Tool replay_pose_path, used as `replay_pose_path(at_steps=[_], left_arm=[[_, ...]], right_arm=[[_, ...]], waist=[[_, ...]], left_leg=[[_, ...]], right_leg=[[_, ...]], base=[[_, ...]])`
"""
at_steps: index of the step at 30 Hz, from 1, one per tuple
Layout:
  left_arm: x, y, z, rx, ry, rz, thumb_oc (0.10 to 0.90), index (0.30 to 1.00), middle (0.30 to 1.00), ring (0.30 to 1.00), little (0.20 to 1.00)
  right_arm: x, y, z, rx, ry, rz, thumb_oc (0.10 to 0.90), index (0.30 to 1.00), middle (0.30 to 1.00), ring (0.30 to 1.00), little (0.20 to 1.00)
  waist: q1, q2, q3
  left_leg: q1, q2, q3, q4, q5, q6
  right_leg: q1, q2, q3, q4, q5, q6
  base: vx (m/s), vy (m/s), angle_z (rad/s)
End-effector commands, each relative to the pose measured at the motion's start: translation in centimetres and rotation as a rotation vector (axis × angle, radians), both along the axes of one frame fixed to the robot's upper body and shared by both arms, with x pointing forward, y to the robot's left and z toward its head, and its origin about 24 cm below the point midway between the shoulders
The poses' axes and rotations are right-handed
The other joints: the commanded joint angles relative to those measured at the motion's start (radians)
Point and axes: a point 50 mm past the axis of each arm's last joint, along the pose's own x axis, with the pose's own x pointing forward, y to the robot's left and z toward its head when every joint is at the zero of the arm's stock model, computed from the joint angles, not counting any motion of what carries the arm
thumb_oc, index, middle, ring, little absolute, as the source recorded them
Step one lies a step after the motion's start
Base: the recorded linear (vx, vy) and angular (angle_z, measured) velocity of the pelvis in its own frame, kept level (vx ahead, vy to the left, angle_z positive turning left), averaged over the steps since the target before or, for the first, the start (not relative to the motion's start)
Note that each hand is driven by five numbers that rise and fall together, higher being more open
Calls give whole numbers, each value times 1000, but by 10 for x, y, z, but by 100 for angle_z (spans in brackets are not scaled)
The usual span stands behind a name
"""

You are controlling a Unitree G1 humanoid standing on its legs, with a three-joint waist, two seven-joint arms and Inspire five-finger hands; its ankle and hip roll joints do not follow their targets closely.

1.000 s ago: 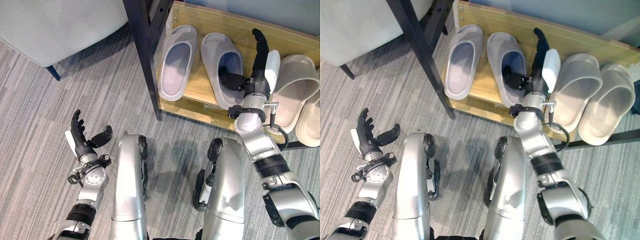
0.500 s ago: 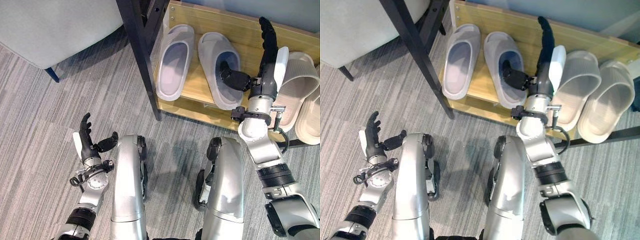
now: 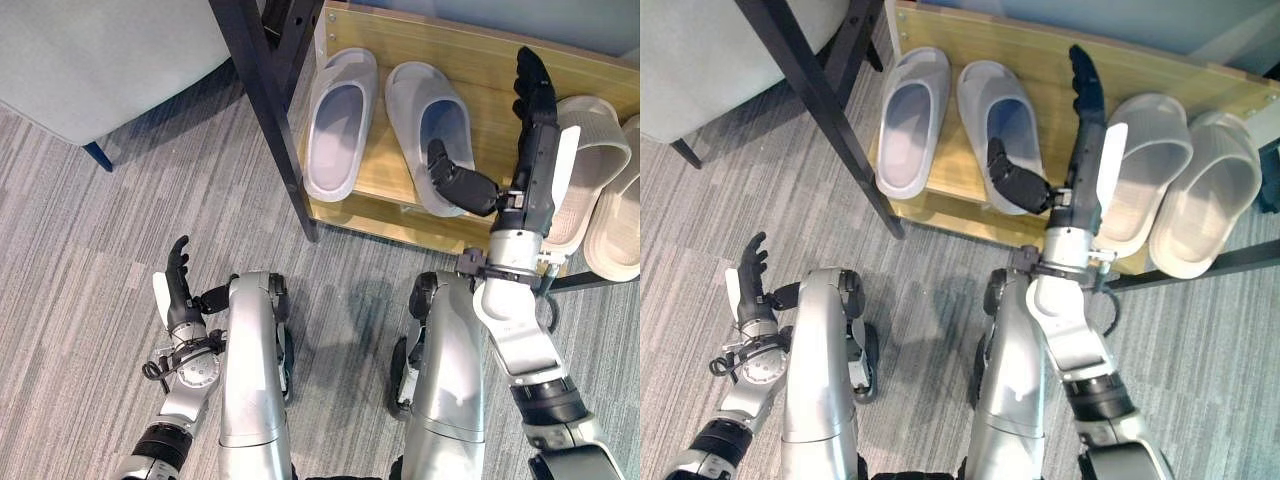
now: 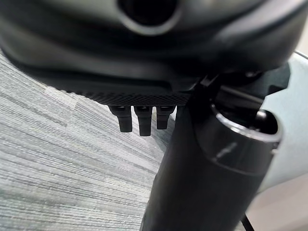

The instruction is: Arrange the slippers neatly on the shoe rack.

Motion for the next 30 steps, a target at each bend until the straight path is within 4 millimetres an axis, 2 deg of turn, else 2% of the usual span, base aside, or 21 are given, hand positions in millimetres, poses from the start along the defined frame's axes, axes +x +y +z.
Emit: replay_pose_path(at_steps=[1,4,18,19,24,30], left_arm=[[1,1,22,68,-123,1,800,900,900,900,900],[-2,-1,18,67,-110,5,800,900,900,900,900],[-3,0,17,77,-102,9,800,900,900,900,900],[-2,-1,15,79,-95,7,800,900,900,900,900],[-3,-1,17,91,-97,8,800,900,900,900,900],[-4,-1,15,118,-81,0,800,900,900,900,900]], right_arm=[[-29,12,51,18,-314,109,800,900,900,900,900],[-30,14,35,12,-251,107,800,900,900,900,900],[-23,30,8,12,-101,188,800,900,900,900,900],[-22,34,1,15,-62,215,800,900,900,900,900],[-23,39,-5,25,-38,237,800,900,900,900,900],[-26,54,-7,-12,-16,327,800,900,900,900,900]], waist=[[36,-2,-37],[31,-1,-37],[28,2,-37],[27,3,-37],[27,3,-37],[28,8,-37]], left_leg=[[20,-36,-43,8,-23,20],[20,-34,-43,3,-20,20],[20,-35,-42,-1,-16,22],[20,-36,-44,-1,-15,21],[20,-35,-43,-4,-14,21],[20,-35,-45,-4,-13,21]], right_leg=[[-38,-2,21,-22,61,-51],[-38,-3,21,-28,63,-51],[-38,1,22,-31,63,-51],[-38,1,20,-33,63,-52],[-38,2,21,-35,62,-55],[-38,3,18,-37,62,-55]], base=[[-7,1,-3],[-10,9,-4],[0,0,0],[0,0,0],[0,0,0],[0,0,0]])
